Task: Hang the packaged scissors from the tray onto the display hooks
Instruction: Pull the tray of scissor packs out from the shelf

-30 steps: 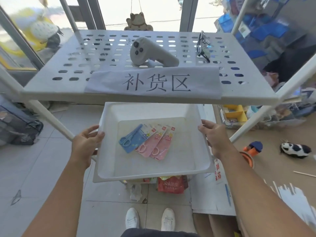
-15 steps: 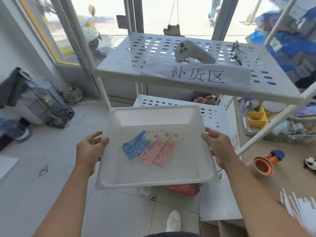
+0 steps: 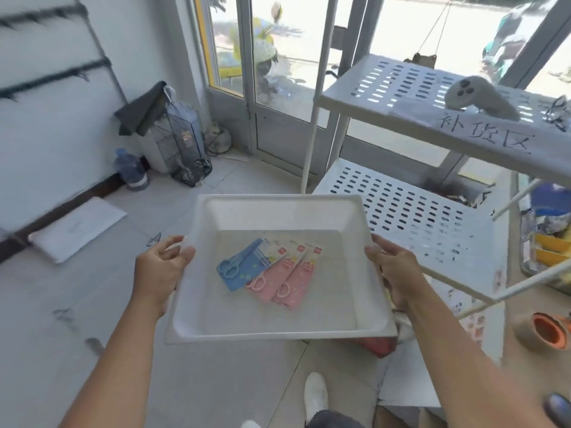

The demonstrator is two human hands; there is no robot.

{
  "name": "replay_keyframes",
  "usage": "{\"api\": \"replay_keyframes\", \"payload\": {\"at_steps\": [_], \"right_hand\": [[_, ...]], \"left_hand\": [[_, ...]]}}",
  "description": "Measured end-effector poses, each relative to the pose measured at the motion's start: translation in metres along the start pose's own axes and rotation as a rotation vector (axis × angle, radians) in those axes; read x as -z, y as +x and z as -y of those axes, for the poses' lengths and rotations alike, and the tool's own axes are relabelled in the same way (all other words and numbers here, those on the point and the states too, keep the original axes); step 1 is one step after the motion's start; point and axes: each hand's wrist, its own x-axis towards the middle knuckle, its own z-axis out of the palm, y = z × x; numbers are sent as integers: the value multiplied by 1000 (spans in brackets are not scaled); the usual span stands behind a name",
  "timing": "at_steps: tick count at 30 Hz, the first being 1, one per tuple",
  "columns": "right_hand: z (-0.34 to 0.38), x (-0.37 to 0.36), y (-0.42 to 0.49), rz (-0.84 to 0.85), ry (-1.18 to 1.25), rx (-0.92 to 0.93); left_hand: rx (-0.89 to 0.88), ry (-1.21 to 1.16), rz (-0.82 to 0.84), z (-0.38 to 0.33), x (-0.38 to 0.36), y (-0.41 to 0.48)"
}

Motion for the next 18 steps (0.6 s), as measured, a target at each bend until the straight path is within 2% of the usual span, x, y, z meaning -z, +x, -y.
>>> {"api": "replay_keyframes", "payload": {"at_steps": [8,18], "right_hand": [[-6,-108,11,321,-136,3],[-10,-254,-13,763,-329,33]], "left_hand": [[81,-81,-371,29,109,-55],[145,-127,-868,49,191,-164]]}}
